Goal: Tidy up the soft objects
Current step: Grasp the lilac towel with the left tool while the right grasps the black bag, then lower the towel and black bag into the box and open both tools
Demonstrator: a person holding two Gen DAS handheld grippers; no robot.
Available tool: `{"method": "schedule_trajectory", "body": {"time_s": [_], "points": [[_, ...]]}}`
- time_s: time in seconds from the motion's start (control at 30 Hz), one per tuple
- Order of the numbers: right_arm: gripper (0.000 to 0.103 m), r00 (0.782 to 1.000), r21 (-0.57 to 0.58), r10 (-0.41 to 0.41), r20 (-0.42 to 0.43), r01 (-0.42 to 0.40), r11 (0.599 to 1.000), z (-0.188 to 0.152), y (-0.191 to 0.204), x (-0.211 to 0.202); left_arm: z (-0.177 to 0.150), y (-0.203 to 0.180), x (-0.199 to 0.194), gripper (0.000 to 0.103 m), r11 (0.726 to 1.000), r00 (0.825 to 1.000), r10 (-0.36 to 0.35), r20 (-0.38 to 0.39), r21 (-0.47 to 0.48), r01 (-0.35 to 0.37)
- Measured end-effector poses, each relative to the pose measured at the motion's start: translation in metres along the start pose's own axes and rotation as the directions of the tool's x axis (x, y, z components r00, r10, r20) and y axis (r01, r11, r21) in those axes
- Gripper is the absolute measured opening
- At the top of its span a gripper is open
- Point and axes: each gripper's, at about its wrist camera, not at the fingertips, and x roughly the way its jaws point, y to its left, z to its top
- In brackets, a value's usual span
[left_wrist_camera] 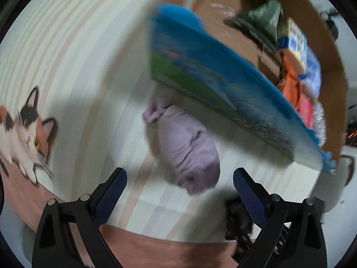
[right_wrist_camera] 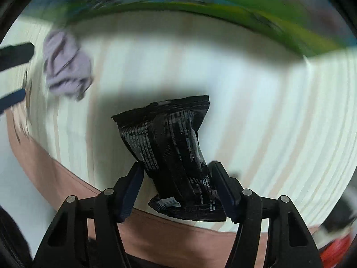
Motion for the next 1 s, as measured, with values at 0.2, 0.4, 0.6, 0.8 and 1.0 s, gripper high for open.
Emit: {"method": "schedule_trajectory", "body": {"time_s": [0.2,0.4,0.6,0.8,1.0], "points": [[0.070,0.999,0.004,0.022,0.028,-0.022,1.000,-0.007,-0.022,-0.011,-0.002,-0.025,0.029,0.039,0.980,0.992,0.125,-0.023,0.156,-0.120],[0.070,1.000,-0.042,0.025,0.011,-0.024,0.999,0.004,-0.009,-0.017,-0.029,-0.007,0.027,0.033,0.973,0.991,0.133,-0.027,0.194,-0.125],[0.070,0.997,-0.023,-0.079,-0.024,0.079,0.997,0.006,-0.003,-0.003,-0.051,0.031,0.026,0.037,0.989,0.994,0.059,-0.093,0.142,-0.046],[0.069,0.997,0.021,-0.069,-0.021,0.069,0.997,0.005,0.004,-0.006,-0.046,0.061,0.005,0.048,0.990,0.986,-0.138,-0.094,-0.033,0.136],[0.069,0.991,0.002,-0.131,-0.018,0.131,0.991,-0.001,0.034,0.007,-0.036,0.073,0.027,0.048,0.997,0.990,-0.074,-0.121,-0.040,0.069]]}}
